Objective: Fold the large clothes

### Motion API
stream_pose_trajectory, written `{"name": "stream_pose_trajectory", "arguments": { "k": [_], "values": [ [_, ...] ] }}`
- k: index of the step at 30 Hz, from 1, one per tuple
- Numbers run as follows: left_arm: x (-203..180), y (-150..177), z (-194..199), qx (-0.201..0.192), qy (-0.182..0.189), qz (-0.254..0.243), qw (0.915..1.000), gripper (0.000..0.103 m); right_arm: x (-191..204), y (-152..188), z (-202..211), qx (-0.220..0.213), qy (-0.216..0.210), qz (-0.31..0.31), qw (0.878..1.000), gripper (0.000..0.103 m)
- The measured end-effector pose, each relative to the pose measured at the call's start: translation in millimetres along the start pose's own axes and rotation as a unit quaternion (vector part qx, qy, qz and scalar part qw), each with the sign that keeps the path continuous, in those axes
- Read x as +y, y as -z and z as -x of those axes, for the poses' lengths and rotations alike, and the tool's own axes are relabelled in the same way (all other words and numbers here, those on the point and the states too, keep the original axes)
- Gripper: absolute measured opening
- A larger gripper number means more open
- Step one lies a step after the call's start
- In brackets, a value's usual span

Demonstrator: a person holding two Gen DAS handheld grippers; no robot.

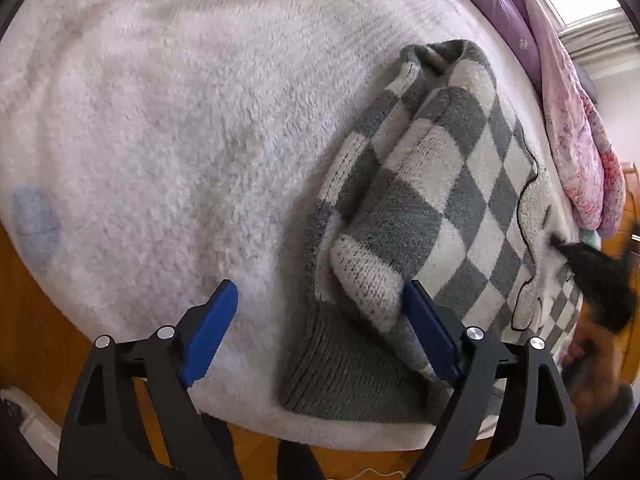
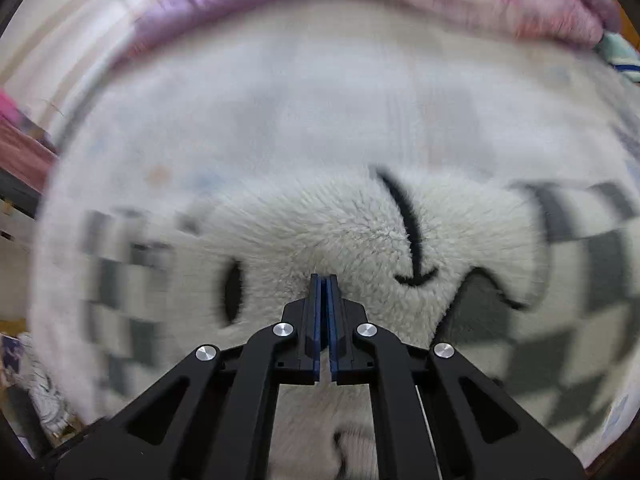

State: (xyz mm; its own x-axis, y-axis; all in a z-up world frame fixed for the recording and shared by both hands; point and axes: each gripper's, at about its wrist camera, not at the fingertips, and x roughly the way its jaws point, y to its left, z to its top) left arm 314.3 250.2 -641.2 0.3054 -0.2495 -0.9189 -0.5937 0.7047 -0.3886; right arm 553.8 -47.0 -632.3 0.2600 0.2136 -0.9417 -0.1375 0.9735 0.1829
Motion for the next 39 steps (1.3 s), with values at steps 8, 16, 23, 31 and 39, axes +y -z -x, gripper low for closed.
{"name": "stream_pose_trajectory", "arguments": {
  "k": [8, 16, 23, 31, 39],
  "values": [
    [-5, 8, -5, 0.01, 0.034, 0.017, 0.9992, 0.088, -16, 50, 16, 0.026, -0.036, -0.052, 0.998, 0.0],
    [-5, 16, -22, 0.039, 0.021, 0.015, 0.9989, 0.088, -22, 133, 28, 0.06, -0.05, -0.077, 0.994, 0.0],
    [-12, 10, -30, 0.055, 0.032, -0.01, 0.9979, 0.048, 9, 138, 63, 0.004, -0.101, 0.001, 0.995, 0.031],
    [-41, 4, 8, 0.044, 0.078, -0.043, 0.995, 0.019, 101, 191, 89, -0.044, -0.165, 0.166, 0.971, 0.063],
    [-54, 7, 42, 0.037, 0.133, -0.048, 0.9893, 0.019, 155, 205, 92, -0.098, -0.184, 0.259, 0.943, 0.072]
  ]
}}
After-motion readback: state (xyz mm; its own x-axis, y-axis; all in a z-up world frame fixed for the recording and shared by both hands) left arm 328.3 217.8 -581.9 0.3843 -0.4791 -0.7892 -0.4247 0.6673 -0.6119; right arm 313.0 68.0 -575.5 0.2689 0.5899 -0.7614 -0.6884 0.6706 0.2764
